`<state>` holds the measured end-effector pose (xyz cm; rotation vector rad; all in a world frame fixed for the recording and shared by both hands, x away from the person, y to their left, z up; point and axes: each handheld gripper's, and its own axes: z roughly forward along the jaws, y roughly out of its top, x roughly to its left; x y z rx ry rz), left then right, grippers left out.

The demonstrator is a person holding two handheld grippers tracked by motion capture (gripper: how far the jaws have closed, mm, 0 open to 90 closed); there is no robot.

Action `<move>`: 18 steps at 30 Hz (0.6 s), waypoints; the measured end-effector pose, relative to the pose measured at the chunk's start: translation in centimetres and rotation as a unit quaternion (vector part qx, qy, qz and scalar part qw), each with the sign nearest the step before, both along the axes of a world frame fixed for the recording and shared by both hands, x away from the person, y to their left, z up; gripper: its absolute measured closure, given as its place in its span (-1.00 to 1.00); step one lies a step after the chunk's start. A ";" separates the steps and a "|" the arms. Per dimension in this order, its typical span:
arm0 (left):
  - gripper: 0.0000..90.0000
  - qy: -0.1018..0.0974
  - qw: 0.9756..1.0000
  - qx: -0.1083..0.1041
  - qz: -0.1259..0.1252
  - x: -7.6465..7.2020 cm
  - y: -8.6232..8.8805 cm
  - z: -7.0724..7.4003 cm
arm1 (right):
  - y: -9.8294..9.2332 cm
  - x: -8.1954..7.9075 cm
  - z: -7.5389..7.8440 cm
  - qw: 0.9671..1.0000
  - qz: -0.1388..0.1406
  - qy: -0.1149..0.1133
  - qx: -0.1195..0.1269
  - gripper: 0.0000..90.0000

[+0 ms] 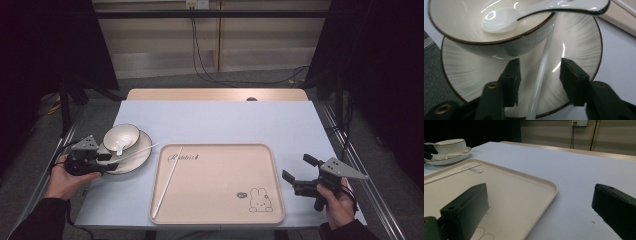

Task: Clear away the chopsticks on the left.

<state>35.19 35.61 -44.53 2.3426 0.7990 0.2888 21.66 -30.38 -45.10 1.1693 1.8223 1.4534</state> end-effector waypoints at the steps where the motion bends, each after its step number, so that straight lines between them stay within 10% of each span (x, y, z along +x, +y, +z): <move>1: 0.28 0.000 1.000 0.001 -0.002 0.0 -0.2 0.0 | 0.0 0.0 0.0 1.000 0.000 0.000 0.000 -0.99; 18: 0.69 0.019 1.000 0.010 -0.019 0.4 -2.4 0.3 | 0.0 0.0 0.0 1.000 0.000 0.004 0.001 -0.99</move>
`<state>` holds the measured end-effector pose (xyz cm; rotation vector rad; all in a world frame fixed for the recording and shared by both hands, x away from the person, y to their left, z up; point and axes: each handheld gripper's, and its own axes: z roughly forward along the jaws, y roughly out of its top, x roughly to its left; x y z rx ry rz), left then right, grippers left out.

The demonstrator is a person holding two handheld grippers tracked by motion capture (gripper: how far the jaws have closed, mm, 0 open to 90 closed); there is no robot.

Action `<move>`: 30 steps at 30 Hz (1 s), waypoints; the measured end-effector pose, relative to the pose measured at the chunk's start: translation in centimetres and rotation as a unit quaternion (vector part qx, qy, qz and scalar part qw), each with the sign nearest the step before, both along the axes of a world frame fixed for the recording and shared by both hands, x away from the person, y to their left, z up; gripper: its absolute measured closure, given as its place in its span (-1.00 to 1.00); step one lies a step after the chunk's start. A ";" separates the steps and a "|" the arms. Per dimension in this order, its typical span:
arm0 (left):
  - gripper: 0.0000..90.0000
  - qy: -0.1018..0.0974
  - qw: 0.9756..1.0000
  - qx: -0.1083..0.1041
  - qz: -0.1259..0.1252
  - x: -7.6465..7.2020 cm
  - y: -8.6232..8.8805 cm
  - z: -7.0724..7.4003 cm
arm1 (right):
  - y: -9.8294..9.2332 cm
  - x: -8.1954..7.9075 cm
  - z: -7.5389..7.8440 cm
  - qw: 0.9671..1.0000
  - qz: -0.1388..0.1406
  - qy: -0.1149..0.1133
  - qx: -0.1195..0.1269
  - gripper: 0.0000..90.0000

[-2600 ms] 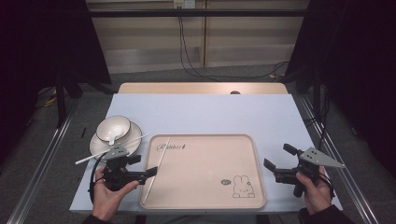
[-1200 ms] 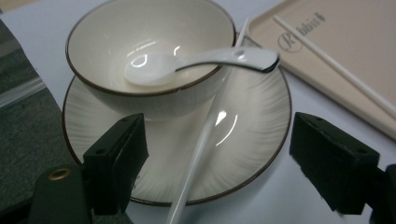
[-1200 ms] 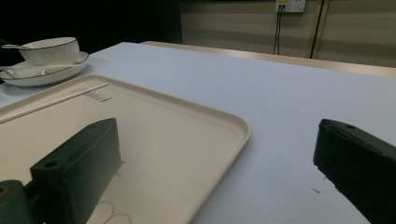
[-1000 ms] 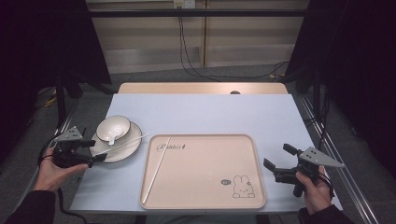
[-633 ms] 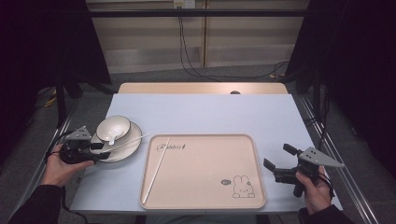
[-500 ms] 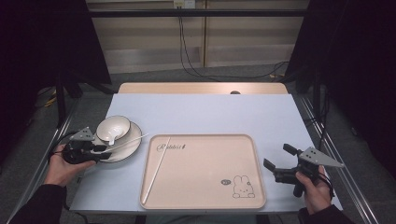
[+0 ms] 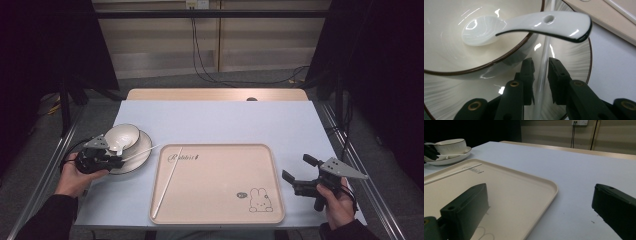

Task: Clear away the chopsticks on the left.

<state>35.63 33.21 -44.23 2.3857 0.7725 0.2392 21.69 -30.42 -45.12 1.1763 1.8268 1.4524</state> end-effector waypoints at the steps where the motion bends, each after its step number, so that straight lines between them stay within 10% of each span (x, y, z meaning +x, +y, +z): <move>1: 0.71 0.001 1.000 0.005 -0.005 0.0 -0.2 0.1 | 0.0 0.0 0.0 1.000 -0.003 -0.001 0.003 -0.99; 17: 0.88 0.014 1.000 -0.006 -0.007 -0.3 -0.6 0.1 | 0.0 0.0 0.0 1.000 0.001 0.000 0.001 -0.99; 30: 0.88 0.021 0.998 -0.058 0.016 -2.0 -1.0 1.4 | 0.0 0.0 0.0 1.000 0.001 -0.001 0.000 -0.99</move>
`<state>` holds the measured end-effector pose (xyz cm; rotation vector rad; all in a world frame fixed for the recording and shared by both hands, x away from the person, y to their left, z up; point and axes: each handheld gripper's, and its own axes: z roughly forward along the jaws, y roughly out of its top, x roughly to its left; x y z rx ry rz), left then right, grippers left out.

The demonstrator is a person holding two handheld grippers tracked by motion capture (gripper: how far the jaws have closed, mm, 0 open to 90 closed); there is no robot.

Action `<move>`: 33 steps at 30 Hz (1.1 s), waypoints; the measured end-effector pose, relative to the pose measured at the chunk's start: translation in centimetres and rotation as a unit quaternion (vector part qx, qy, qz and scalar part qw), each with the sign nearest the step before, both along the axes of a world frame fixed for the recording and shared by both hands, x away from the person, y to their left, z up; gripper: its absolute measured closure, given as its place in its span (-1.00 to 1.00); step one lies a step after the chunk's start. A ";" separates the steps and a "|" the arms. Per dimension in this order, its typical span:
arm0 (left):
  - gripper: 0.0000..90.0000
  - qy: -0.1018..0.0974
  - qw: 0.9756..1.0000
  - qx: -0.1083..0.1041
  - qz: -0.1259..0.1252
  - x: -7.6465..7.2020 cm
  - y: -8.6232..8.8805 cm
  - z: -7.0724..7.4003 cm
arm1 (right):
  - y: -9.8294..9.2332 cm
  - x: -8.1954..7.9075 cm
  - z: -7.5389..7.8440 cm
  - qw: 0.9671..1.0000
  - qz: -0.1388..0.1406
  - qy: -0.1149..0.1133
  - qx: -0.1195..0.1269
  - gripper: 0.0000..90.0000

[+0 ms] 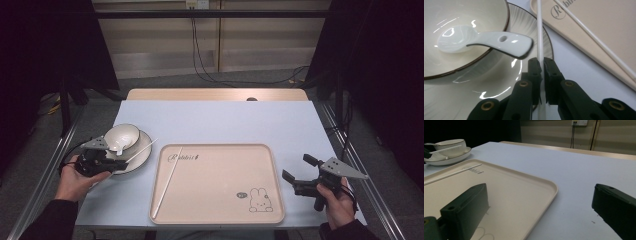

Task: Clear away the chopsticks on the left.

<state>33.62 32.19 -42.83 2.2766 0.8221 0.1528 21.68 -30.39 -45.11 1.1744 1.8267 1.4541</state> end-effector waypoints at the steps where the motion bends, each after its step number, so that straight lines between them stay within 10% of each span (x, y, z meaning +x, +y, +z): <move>1: 0.89 0.000 1.000 -0.003 0.003 -0.4 -0.1 0.2 | 0.0 0.0 0.0 1.000 -0.001 0.000 0.000 -0.99; 18: 0.88 0.026 0.996 -0.046 0.079 -4.7 -1.7 1.9 | 0.0 0.0 0.0 1.000 0.000 -0.001 0.000 -0.99; 33: 0.88 0.044 0.984 -0.051 0.165 -7.9 -5.3 2.5 | 0.0 0.0 0.0 1.000 0.000 -0.001 -0.001 -0.99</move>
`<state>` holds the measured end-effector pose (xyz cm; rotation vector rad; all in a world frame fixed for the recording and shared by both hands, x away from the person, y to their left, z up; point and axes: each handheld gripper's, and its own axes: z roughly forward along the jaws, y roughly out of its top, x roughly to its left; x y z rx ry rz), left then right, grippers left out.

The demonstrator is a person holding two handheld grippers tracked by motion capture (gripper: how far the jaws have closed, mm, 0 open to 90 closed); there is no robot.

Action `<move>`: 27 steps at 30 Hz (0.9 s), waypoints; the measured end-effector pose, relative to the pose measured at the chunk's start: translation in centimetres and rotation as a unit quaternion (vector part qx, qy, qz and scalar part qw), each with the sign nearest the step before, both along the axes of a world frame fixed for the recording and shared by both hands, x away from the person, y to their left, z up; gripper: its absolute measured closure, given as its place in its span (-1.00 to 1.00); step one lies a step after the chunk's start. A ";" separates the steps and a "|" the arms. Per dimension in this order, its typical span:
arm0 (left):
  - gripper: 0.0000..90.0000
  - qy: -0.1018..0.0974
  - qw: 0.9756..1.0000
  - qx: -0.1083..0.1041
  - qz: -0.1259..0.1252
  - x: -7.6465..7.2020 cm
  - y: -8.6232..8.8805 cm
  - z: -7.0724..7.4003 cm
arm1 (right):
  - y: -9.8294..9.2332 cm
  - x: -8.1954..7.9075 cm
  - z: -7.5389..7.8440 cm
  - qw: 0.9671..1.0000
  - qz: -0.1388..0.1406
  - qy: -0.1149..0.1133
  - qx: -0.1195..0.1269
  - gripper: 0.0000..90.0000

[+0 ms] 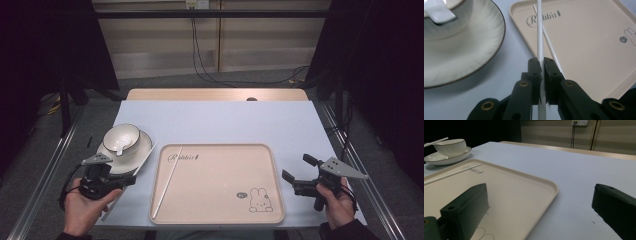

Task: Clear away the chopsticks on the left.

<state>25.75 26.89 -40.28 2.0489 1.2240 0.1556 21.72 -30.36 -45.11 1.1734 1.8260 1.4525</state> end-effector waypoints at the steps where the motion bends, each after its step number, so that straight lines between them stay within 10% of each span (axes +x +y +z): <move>1: 0.88 0.004 1.000 0.000 0.006 -0.1 -0.4 0.0 | 0.0 0.0 0.0 1.000 0.000 -0.001 0.000 -0.99; 16: 0.88 0.013 0.997 -0.024 0.072 0.3 -3.7 -1.3 | 0.0 0.0 0.0 1.000 0.002 0.000 -0.004 -0.99; 27: 0.88 0.022 0.999 -0.020 0.045 0.7 -8.0 -1.5 | 0.1 0.1 0.0 1.000 0.002 -0.001 -0.003 -0.99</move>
